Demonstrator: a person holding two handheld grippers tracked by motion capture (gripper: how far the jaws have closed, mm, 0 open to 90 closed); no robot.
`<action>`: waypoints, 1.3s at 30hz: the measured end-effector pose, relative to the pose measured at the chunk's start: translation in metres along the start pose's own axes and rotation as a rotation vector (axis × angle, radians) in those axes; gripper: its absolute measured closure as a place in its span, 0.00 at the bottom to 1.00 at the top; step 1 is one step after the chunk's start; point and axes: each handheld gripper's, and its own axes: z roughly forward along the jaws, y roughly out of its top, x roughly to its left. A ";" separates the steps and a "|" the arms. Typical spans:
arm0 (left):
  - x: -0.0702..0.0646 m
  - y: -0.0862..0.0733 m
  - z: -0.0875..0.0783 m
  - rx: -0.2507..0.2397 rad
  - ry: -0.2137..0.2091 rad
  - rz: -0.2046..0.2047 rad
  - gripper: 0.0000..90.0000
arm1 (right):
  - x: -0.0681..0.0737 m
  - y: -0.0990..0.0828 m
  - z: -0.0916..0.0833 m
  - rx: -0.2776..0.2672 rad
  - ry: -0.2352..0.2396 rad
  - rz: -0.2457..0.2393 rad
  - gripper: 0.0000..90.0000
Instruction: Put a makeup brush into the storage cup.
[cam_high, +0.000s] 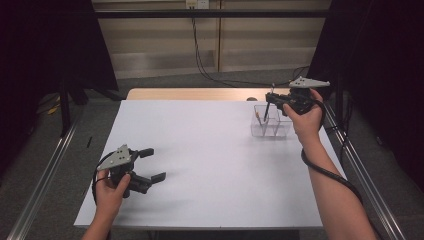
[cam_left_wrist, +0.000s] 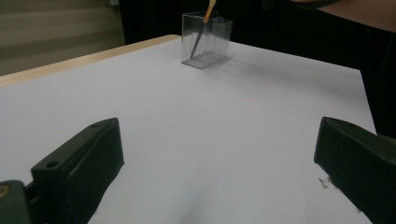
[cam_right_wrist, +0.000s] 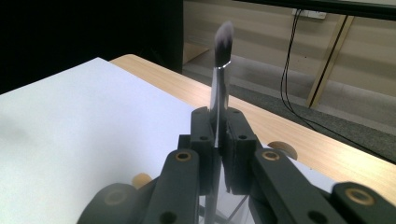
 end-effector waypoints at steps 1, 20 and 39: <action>0.000 0.000 0.000 0.000 0.000 0.002 0.01 | 0.000 0.000 0.000 -0.001 0.001 -0.001 0.93; 0.000 0.000 -0.003 0.001 0.009 0.007 0.01 | 0.004 -0.005 0.001 -0.011 0.019 0.045 0.64; -0.001 0.001 -0.001 -0.004 0.003 0.009 0.01 | 0.012 -0.020 -0.014 -0.093 0.070 0.081 0.13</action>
